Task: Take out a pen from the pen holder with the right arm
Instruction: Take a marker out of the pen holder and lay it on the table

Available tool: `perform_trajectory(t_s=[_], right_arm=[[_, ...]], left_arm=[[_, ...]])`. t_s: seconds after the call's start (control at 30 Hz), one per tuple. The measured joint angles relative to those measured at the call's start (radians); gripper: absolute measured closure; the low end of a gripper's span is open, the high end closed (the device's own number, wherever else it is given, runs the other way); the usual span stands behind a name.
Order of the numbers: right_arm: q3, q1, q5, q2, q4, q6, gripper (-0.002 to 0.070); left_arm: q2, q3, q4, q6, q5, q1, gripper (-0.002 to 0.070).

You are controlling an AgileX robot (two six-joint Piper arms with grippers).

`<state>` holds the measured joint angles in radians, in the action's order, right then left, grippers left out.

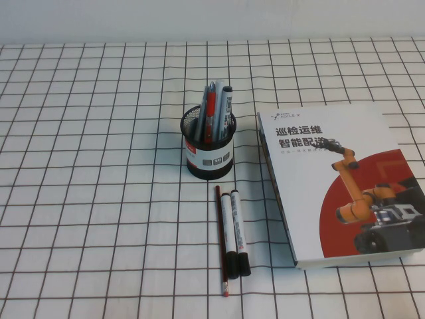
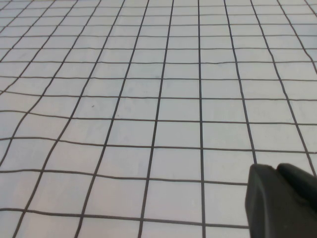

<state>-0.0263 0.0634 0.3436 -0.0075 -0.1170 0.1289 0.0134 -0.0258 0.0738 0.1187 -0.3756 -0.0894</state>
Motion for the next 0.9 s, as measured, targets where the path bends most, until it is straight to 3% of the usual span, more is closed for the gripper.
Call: perform_trajectory(t_s=[0.33, 0.43, 0.67, 0.9], right_arm=[[0.000, 0.000, -0.006, 0.000, -0.112, 0.000, 0.0692], [0.000, 0.000, -0.050, 0.000, -0.252, 0.000, 0.0692], [0.000, 0.000, -0.224, 0.000, -0.763, 0.000, 0.0692], [0.000, 0.000, -0.279, 0.000, -0.908, 0.000, 0.0692]], left_arm=[[0.000, 0.000, 0.000, 0.000, 0.000, 0.000, 0.0678], [0.000, 0.000, 0.000, 0.000, 0.000, 0.000, 0.0678], [0.000, 0.000, 0.000, 0.000, 0.000, 0.000, 0.0678], [0.000, 0.000, 0.000, 0.000, 0.000, 0.000, 0.0678]])
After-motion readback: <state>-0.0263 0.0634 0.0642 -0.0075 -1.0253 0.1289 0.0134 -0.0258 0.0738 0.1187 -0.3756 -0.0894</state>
